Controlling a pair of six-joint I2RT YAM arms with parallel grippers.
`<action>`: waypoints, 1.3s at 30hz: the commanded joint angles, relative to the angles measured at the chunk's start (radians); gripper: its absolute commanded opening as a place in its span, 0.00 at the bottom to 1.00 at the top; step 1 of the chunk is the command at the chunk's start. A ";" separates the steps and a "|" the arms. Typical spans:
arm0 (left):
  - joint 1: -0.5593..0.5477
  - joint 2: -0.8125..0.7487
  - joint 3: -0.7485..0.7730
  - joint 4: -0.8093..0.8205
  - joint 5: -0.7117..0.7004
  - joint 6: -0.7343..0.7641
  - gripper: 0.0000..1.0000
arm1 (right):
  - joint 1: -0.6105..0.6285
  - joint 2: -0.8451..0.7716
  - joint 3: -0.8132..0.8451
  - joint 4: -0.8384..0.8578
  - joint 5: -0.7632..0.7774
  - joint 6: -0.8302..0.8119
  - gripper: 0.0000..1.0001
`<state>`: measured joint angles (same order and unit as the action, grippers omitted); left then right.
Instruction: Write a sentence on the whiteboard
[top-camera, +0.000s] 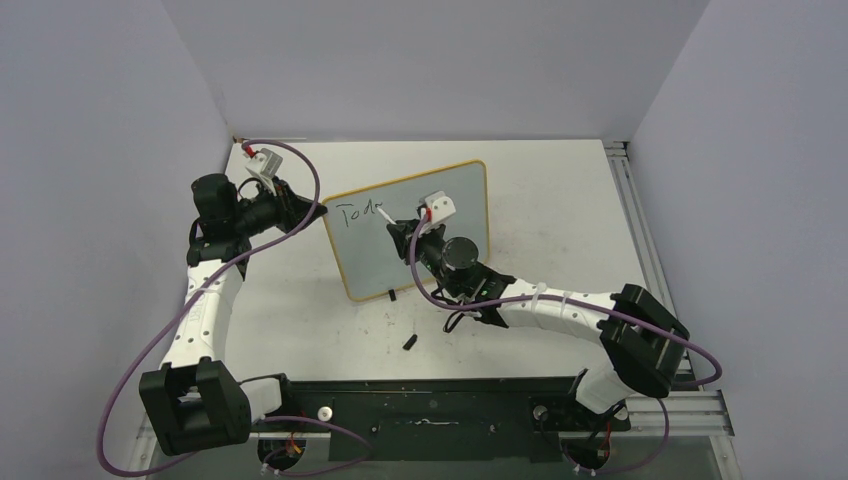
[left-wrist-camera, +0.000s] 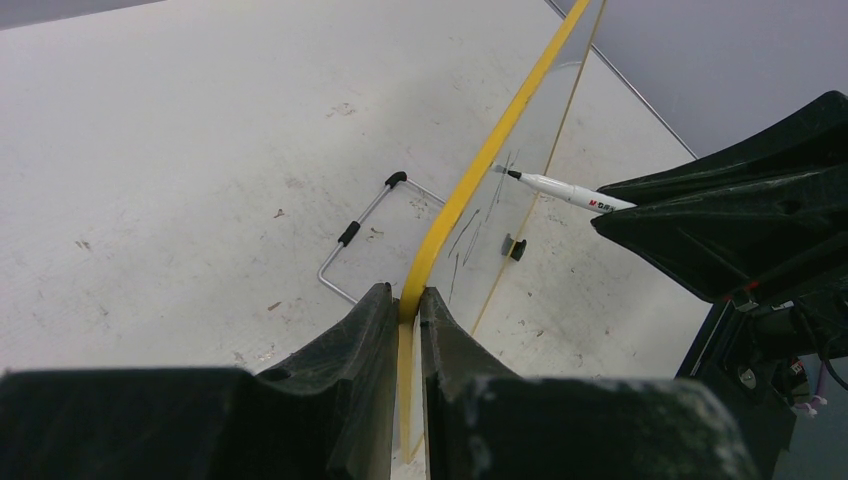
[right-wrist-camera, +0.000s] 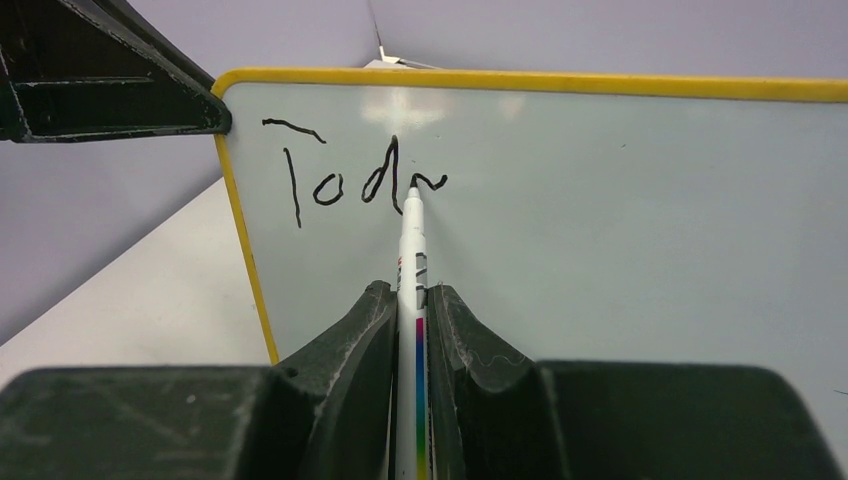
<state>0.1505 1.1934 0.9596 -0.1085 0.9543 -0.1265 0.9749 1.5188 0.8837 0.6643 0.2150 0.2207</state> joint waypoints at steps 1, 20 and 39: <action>0.010 -0.008 0.008 0.015 0.008 0.004 0.00 | 0.005 -0.012 -0.022 0.009 0.004 0.005 0.05; 0.009 -0.008 0.007 0.016 0.009 0.004 0.00 | -0.004 -0.054 -0.012 0.036 0.060 -0.018 0.05; 0.011 -0.009 0.007 0.015 0.008 0.004 0.00 | -0.009 -0.051 0.018 0.071 0.052 -0.035 0.05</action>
<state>0.1516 1.1934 0.9596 -0.1085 0.9539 -0.1261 0.9806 1.5127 0.8562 0.6662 0.2394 0.1955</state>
